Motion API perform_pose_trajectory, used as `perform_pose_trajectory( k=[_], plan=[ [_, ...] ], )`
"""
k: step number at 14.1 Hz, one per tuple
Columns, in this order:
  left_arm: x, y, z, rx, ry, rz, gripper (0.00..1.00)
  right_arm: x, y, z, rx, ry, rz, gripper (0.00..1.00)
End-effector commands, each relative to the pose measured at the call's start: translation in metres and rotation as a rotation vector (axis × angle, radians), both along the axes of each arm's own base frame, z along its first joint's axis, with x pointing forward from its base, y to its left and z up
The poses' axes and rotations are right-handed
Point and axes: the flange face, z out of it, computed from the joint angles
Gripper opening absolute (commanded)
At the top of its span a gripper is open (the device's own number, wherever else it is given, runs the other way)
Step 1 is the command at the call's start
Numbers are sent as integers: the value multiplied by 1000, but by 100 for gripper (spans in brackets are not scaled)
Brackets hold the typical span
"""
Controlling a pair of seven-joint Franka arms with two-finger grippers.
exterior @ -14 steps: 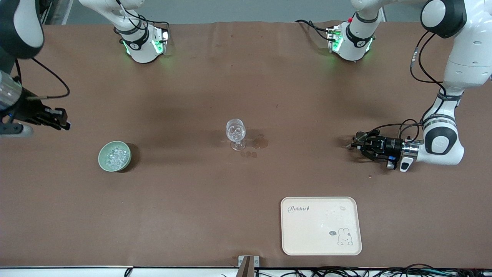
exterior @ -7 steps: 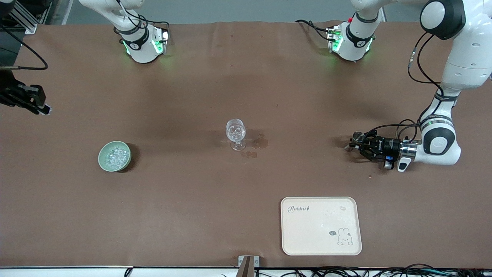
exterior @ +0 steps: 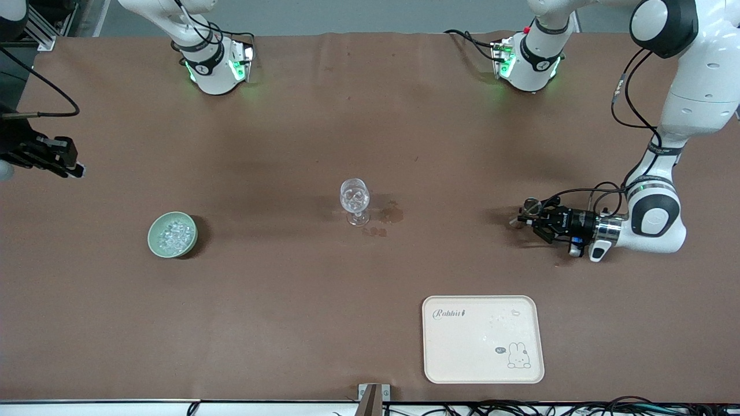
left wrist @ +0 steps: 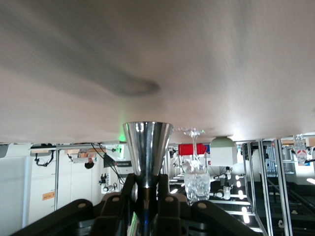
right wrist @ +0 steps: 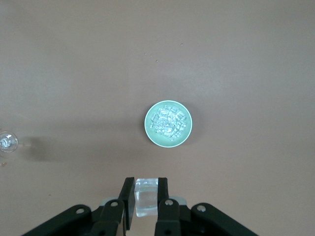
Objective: Pour wine and add ice with both arms
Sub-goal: 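Carry the jigger with the left gripper to above the wine glass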
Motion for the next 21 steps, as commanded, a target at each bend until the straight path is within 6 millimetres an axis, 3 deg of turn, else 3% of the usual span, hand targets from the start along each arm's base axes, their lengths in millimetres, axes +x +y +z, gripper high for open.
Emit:
perform_pose_trajectory(
  k=[1, 9, 17, 21],
  plan=[
    [11, -32, 33, -42, -9, 7, 1, -5, 4, 3, -1, 3, -7, 3],
    [25, -148, 96, 60, 33, 61, 1, -6, 0, -1, 0, 13, -13, 4],
    [4, -231, 146, 148, 89, 108, 1, -7, 0, -3, 0, 28, -14, 4],
    [-6, -283, 166, 204, 86, 147, 1, -7, -2, -3, 0, 28, -17, 4]
  ],
)
